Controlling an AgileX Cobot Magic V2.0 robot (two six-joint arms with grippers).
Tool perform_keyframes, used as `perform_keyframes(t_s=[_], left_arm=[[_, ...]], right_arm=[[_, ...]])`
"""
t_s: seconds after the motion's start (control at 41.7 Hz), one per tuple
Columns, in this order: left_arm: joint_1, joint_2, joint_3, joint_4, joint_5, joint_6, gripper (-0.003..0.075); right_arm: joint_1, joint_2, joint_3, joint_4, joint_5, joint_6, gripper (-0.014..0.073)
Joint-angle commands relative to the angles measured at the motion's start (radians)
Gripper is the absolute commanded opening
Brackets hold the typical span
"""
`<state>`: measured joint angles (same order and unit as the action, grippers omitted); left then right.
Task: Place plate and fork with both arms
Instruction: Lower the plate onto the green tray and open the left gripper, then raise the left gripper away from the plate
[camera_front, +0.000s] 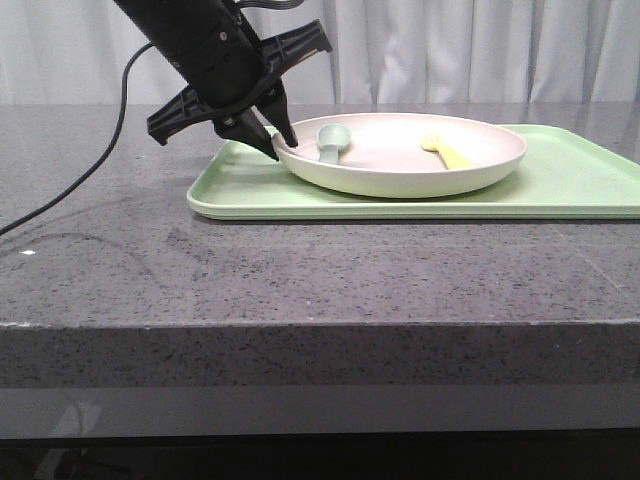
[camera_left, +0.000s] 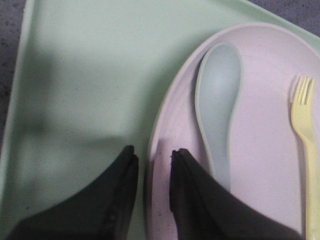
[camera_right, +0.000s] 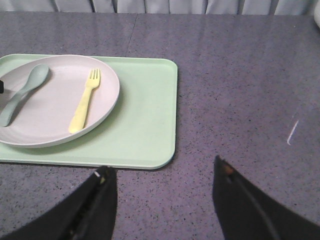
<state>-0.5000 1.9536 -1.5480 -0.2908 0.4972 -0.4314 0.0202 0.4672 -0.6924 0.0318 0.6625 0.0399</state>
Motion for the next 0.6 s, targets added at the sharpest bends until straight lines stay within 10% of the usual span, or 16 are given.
perform_keyframes(t_s=[0.0,0.576], left_arm=[[-0.010,-0.052,-0.037,-0.008,-0.047,0.000,0.0283],[-0.005,-0.398,-0.035,0.337,0.208,0.183,0.0293]], right_arm=[[-0.003,0.014,-0.032,-0.008,-0.084,-0.010,0.0449],[-0.003,0.014,-0.032,-0.008,-0.084,-0.010,0.0449]])
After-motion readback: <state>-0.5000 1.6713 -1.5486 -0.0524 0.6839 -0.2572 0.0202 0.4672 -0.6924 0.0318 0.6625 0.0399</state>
